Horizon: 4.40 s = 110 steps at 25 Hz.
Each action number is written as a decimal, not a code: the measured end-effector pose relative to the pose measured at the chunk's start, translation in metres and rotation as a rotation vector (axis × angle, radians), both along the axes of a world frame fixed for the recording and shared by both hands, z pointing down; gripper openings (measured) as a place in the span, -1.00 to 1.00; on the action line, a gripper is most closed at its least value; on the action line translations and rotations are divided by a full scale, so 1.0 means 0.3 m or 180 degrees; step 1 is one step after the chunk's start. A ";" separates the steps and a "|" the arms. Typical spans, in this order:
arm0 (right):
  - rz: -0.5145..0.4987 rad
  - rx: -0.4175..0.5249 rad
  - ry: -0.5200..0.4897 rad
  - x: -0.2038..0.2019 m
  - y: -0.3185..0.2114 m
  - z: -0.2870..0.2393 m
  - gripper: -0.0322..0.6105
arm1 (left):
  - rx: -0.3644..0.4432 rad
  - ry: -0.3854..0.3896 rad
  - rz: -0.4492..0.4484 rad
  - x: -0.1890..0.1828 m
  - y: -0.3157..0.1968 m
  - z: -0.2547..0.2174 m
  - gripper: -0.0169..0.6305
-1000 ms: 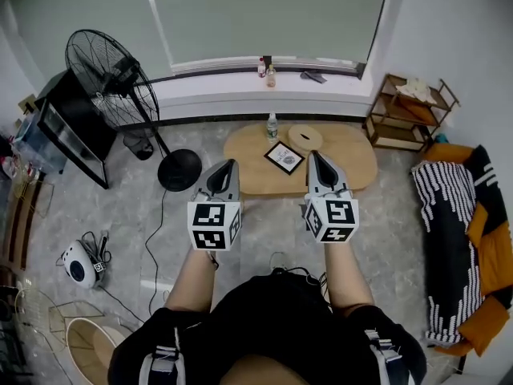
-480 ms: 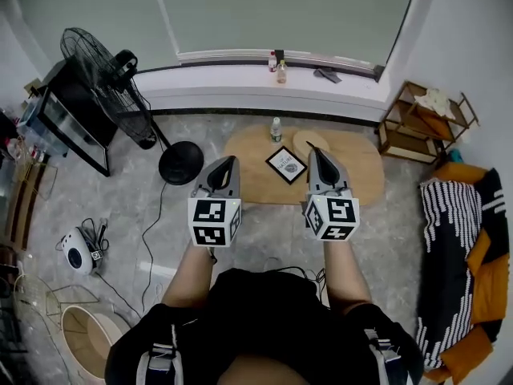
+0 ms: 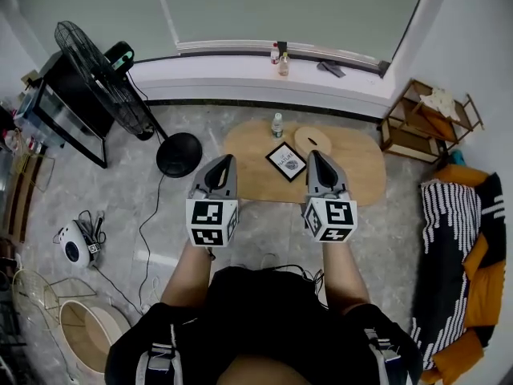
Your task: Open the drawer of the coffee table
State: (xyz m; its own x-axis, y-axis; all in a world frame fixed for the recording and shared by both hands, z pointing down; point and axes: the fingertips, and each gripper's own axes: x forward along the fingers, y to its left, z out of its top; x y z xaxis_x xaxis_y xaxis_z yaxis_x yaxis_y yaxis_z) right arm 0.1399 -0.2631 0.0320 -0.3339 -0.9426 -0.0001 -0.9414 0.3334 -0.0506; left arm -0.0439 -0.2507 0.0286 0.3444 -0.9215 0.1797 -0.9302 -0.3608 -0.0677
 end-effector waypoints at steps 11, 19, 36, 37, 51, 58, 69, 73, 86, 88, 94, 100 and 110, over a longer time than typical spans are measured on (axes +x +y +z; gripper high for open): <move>-0.0183 -0.0509 -0.0219 0.005 -0.080 0.374 -0.54 | -0.0403 0.0138 0.0074 -0.075 -0.104 0.324 -0.55; 0.0009 -0.1076 -0.0194 0.007 -0.068 0.884 -0.52 | -0.0869 0.0037 0.0161 -0.141 -0.128 0.796 -0.51; 0.0338 -0.0790 -0.0194 0.077 0.110 2.131 -0.52 | -0.0488 -0.0094 0.0431 -0.248 -0.039 2.081 -0.51; 0.0321 -0.0765 -0.0220 0.069 0.122 2.193 -0.52 | -0.0431 -0.0127 0.0437 -0.256 -0.026 2.137 -0.51; 0.0279 -0.0794 -0.0662 0.065 0.202 2.462 -0.52 | -0.0390 -0.0124 0.0442 -0.344 0.063 2.347 -0.51; 0.0107 -0.0902 -0.1088 0.072 0.142 2.528 -0.52 | -0.0440 -0.0094 0.0525 -0.353 -0.018 2.399 -0.51; 0.0119 -0.1189 -0.1706 0.163 -0.060 2.756 -0.53 | -0.0769 -0.0140 0.0490 -0.345 -0.244 2.621 -0.49; 0.0110 -0.1315 -0.1768 0.175 -0.114 2.826 -0.55 | -0.0869 -0.0098 0.0474 -0.346 -0.310 2.683 -0.49; -0.0271 -0.1405 -0.2082 0.227 -0.341 2.926 -0.50 | -0.0861 0.0141 0.0719 -0.280 -0.496 2.741 -0.40; -0.0300 -0.1415 -0.2134 0.240 -0.362 2.927 -0.50 | -0.0881 0.0193 0.0765 -0.265 -0.512 2.747 -0.34; -0.0686 -0.1387 -0.2349 0.253 -0.394 2.919 -0.41 | -0.0960 0.0349 0.0987 -0.258 -0.523 2.758 -0.33; -0.1038 -0.1388 -0.2226 0.252 -0.410 2.915 -0.49 | -0.1066 0.0376 0.1243 -0.243 -0.540 2.764 -0.31; -0.1143 -0.1424 -0.2139 0.247 -0.399 2.914 -0.53 | -0.1100 0.0111 0.1329 -0.231 -0.531 2.765 -0.32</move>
